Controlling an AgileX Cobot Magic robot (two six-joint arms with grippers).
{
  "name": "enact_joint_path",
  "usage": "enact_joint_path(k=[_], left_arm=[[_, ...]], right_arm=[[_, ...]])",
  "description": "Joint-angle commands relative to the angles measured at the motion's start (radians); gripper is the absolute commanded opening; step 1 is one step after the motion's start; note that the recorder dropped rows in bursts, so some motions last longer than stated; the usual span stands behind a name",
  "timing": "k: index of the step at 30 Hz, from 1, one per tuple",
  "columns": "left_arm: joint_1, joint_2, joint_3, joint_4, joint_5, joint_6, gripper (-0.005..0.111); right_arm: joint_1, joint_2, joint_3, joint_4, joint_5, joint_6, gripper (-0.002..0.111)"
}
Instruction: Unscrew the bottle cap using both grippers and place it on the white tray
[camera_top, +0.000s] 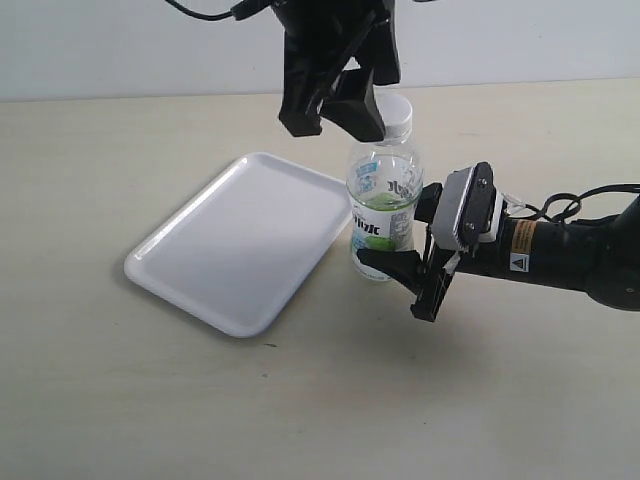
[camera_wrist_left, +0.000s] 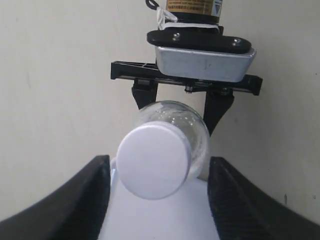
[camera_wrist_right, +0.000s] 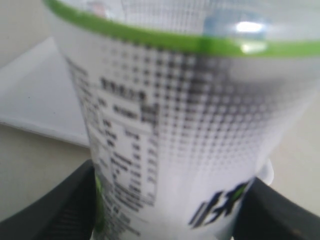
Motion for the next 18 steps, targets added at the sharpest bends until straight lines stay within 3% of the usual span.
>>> enact_joint_path(k=[1,8,18], left_arm=[[-0.026,0.000,-0.007,0.037,0.007,0.001,0.057],[-0.041,0.000,-0.007,0.037,0.007,0.001,0.052],[-0.041,0.025,-0.007,0.074,-0.050,-0.051,0.058]], right_arm=[[0.002,0.010,0.001,0.007,0.142,-0.036,0.000],[0.002,0.010,0.001,0.007,0.142,-0.036,0.000],[0.002,0.010,0.001,0.006,0.142,-0.030,0.000]])
